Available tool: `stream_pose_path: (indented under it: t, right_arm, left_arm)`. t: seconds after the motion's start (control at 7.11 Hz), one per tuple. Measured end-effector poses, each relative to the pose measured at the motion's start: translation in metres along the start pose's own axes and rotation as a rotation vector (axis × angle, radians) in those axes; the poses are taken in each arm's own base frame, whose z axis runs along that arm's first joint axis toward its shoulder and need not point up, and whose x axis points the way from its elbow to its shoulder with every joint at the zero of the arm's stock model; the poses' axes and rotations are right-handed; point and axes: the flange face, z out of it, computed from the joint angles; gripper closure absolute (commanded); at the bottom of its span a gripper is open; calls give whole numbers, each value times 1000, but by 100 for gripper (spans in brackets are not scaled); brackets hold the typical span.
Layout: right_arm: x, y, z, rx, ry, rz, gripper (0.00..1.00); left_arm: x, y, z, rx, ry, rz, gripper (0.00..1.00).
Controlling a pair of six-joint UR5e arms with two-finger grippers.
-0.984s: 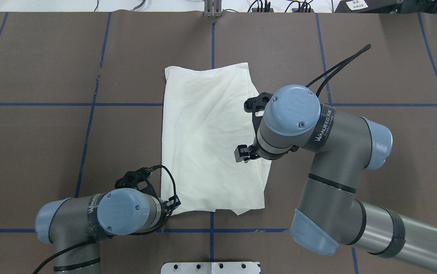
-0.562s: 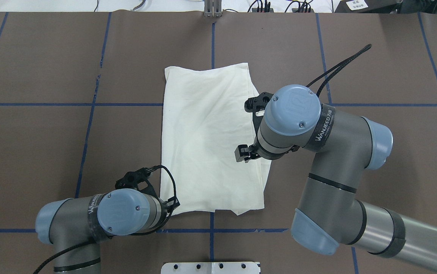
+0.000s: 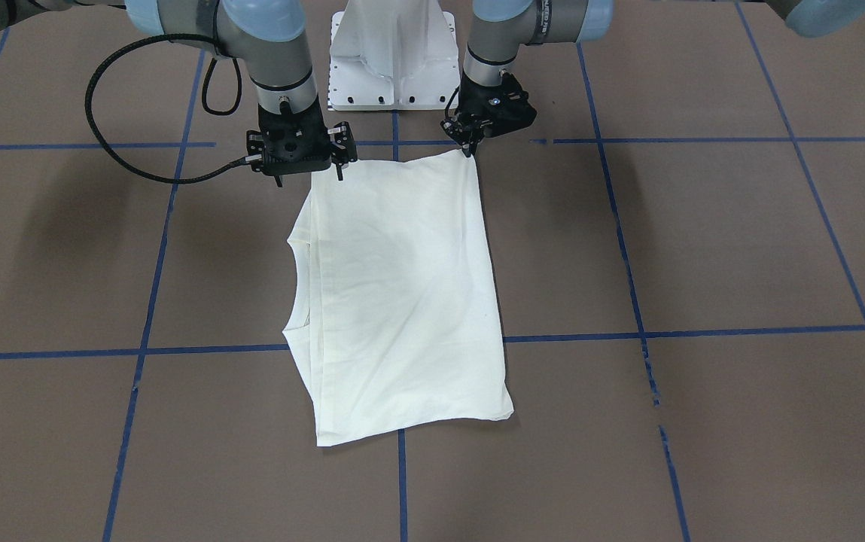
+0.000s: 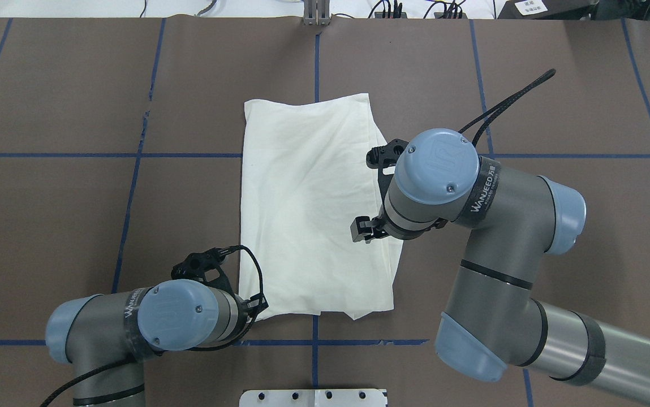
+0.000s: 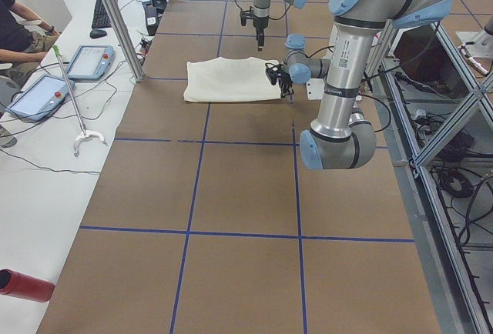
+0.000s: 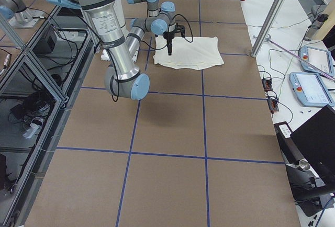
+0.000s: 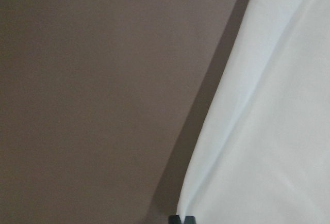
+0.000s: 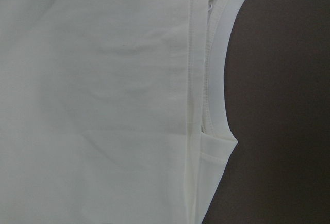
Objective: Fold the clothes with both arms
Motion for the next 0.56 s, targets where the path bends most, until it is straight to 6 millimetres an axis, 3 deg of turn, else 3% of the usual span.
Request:
stream_pose_path:
  t: [0.28,0.56]
  right_arm:
    - [8,35,28,7,-128,208,0]
    - [15,48,51,30,-138,363,0]
  left_arm:
    - [1,1,-3,-4,6,12,100]
    - [2,2,-4,-6,7,15,100]
